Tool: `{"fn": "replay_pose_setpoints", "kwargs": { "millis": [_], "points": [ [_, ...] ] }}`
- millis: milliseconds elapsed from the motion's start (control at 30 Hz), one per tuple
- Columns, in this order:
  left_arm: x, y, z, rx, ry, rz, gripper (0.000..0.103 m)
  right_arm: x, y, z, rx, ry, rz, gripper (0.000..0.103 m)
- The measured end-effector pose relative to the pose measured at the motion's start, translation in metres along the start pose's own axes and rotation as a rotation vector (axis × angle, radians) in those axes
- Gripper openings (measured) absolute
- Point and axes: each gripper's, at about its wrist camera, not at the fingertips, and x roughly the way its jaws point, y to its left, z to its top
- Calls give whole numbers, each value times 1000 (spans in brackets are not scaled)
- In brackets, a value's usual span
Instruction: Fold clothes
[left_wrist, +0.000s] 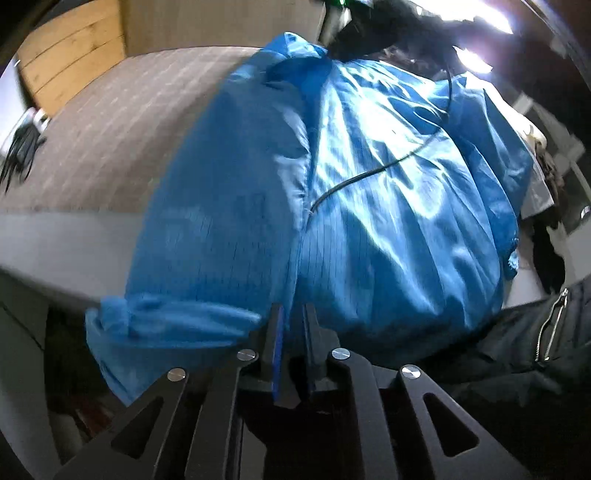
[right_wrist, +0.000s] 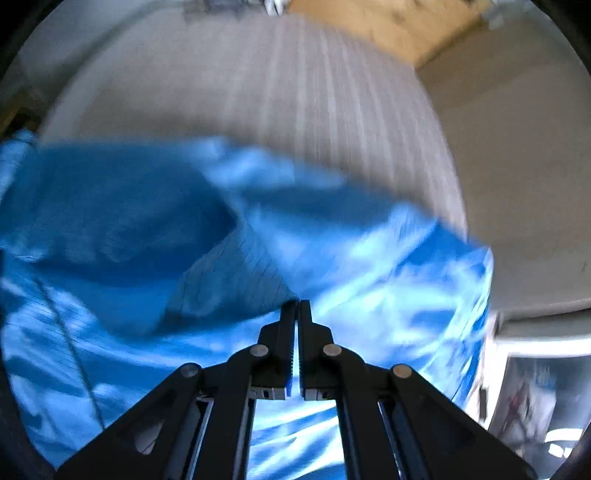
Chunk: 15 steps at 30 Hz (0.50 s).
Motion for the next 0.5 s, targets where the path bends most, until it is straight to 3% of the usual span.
{"fn": "replay_pose_setpoints", "kwargs": {
  "millis": [67, 133, 233, 367, 433, 500],
  "points": [
    [-25, 13, -18, -32, -10, 58, 24, 8, 5, -8, -6, 44, -44, 5],
    [-50, 37, -37, -98, -19, 110, 30, -5, 1, -17, 37, 24, -37, 12],
    [-78, 79, -68, -204, -6, 189, 29, -40, -18, -30, 164, -46, -34, 25],
    [-95, 108, -88, -260, 8, 250, 28, -91, -28, -46, 334, -115, 11, 25],
    [-94, 116, -88, -259, 12, 258, 29, -113, -11, -43, 370, -143, 57, 25],
    [-85, 124, -79, -244, 8, 262, 29, -137, 25, -31, 383, -225, 151, 25]
  ]
}}
